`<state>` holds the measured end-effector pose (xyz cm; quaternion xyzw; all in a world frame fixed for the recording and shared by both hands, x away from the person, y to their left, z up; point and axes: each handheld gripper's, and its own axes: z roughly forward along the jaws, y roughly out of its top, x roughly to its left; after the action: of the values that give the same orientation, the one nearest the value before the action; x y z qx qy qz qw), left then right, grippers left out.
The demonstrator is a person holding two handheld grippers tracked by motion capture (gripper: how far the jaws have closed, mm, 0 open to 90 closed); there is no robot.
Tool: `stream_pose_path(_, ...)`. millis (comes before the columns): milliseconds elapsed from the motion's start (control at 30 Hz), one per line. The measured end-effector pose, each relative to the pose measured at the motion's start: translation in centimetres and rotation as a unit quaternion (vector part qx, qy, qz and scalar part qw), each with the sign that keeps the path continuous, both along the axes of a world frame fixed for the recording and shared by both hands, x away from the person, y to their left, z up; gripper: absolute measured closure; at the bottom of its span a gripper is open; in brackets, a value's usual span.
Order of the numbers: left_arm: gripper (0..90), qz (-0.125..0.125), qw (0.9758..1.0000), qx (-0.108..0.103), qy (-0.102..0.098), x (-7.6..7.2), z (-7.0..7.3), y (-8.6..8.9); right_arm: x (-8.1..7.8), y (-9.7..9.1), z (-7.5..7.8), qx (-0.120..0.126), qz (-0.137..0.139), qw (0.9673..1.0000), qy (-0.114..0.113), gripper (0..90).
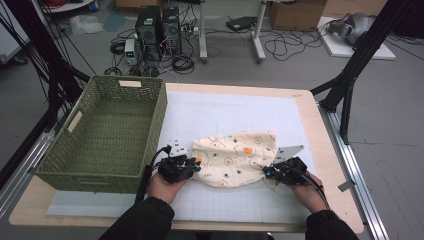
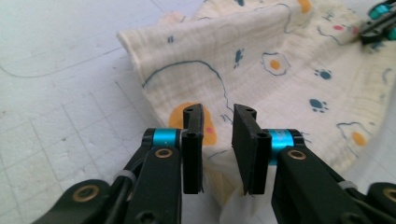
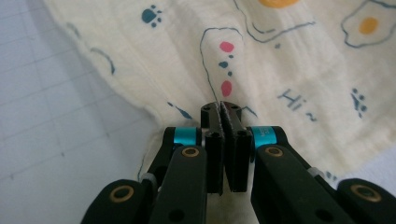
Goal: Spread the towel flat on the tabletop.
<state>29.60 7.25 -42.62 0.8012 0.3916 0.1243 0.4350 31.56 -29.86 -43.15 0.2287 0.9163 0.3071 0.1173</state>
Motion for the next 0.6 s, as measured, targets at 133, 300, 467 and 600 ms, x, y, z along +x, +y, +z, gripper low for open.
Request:
stream_pose_path(133, 65.2, -0.026, 0.9995, 0.008, 0.012, -0.6, -0.2, -0.2, 0.3, -0.5, 0.0, 0.001, -0.016, 0.9999, -0.002, 88.1)
stream_pose_path(300, 71.5, -0.039, 0.9977, 0.054, 0.017, -0.5, -1.7, -1.3, 0.3, -0.5, 0.0, 0.000, -0.015, 0.9999, -0.003, 87.8)
stream_pose_path(467, 86.5, -0.037, 0.9975, 0.060, -0.004, 0.2, -1.8, -1.6, 0.3, -0.5, -0.1, 0.003, -0.014, 0.9999, -0.003, 87.0)
stream_pose_path(600, 86.9, -0.002, 0.9978, 0.064, -0.016, 1.3, -1.9, -1.7, 0.3, -0.4, 0.0, 0.003, -0.012, 0.9999, -0.004, 87.0)
